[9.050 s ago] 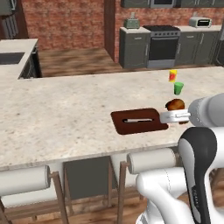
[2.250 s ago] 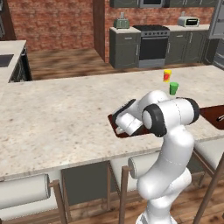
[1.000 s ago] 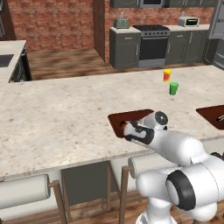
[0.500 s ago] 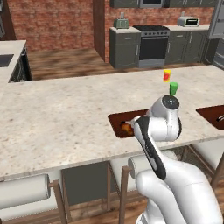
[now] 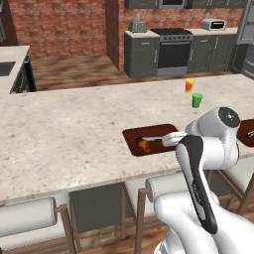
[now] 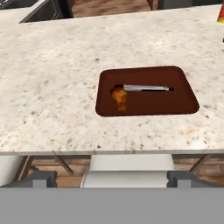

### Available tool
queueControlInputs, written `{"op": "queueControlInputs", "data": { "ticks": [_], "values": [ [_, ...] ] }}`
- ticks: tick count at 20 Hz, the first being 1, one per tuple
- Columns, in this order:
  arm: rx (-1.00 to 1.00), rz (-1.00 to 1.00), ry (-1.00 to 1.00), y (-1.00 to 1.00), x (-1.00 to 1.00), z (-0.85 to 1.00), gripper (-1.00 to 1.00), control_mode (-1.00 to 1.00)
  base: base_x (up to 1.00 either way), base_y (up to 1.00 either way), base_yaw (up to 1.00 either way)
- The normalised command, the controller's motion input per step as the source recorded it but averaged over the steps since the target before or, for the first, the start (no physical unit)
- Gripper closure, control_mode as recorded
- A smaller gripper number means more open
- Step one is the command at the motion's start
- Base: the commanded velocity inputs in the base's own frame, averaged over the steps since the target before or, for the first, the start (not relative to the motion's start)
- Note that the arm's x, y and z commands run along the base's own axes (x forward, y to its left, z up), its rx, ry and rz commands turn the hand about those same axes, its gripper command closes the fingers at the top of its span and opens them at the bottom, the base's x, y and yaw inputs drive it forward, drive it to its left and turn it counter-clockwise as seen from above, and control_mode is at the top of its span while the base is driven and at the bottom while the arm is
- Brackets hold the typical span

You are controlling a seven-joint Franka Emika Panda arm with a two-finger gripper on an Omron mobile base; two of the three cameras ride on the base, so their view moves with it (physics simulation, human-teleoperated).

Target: Gather the cucumber and sweet potato from the fridge and place them on a tray on the dining counter. Then gather the steak and chicken drumstick from the fridge and place them on the other tray.

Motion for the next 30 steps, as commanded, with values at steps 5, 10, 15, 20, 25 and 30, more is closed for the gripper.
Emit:
{"op": "queueControlInputs", "data": {
  "ticks": [5,10,15,20,25,30],
  "values": [
    [0.00,-0.03,0.00,0.00,-0.57,-0.05,-1.00,-1.00,0.00,0.00,0.00],
    [0.00,0.00,0.00,0.00,-0.02,-0.11,-1.00,-1.00,0.00,0.00,0.00],
    [0.00,0.00,0.00,0.00,0.06,-0.06,-1.00,-1.00,0.00,0.00,0.00],
    [0.00,0.00,0.00,0.00,0.00,0.00,-1.00,1.00,-0.10,0.00,-0.01],
    [0.00,0.00,0.00,0.00,0.00,0.00,-1.00,1.00,-0.53,-0.09,-0.06],
    [0.00,0.00,0.00,0.00,0.00,0.00,-1.00,1.00,-0.37,-0.34,-0.07]
  ]
}}
